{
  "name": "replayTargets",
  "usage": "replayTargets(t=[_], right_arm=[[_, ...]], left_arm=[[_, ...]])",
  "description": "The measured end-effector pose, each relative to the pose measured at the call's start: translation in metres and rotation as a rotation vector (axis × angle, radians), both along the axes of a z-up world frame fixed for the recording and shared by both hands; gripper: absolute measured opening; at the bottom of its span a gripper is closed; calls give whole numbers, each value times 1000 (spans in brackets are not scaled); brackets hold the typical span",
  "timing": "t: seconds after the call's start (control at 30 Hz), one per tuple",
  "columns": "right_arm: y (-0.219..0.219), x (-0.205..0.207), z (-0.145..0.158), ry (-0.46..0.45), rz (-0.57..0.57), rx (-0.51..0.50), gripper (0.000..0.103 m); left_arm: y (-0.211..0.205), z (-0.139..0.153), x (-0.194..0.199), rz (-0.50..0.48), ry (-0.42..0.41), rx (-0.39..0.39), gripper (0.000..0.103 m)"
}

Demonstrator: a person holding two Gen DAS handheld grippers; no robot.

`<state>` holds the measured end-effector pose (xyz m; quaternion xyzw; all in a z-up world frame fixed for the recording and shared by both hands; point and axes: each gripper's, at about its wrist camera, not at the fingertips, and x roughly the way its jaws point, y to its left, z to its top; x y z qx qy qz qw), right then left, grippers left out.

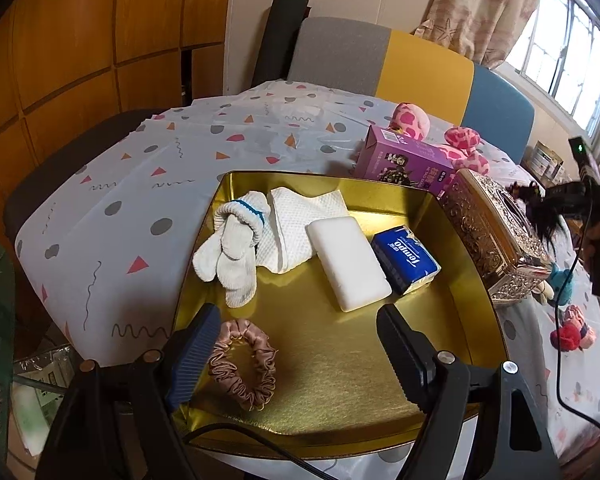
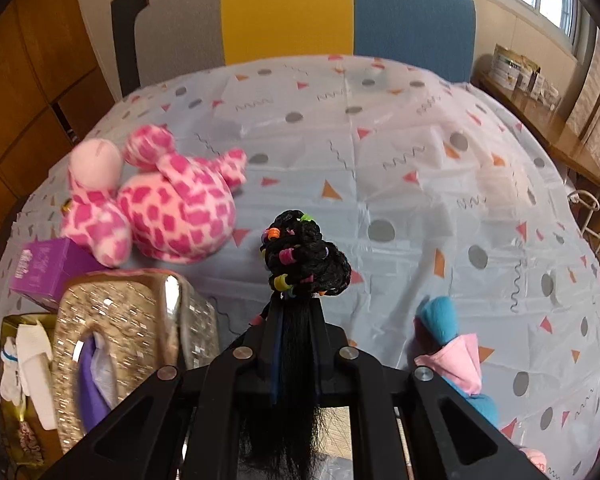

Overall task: Organize soft objects
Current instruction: 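Carry the black hair braid into the gold tray and open the right gripper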

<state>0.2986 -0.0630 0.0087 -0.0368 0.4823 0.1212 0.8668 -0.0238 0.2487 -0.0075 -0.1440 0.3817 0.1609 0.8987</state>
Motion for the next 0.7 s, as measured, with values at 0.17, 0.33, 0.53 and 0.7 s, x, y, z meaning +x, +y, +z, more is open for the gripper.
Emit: replayTargets(t=[0.17,0.33,0.53,0.7], right_arm=[[16,-1,19,-36,11,32,10],[53,-8,40,-72,68,71,10],[108,-31,61,-105,196,131,10],[155,-60,65,-111,329,164,10]], left_arm=[[0,2,-5,5,3,9,85],[1,5,-11,15,-1,17,89],[4,4,-15,22,4,11,89],[6,3,-19,29,3,6,89]])
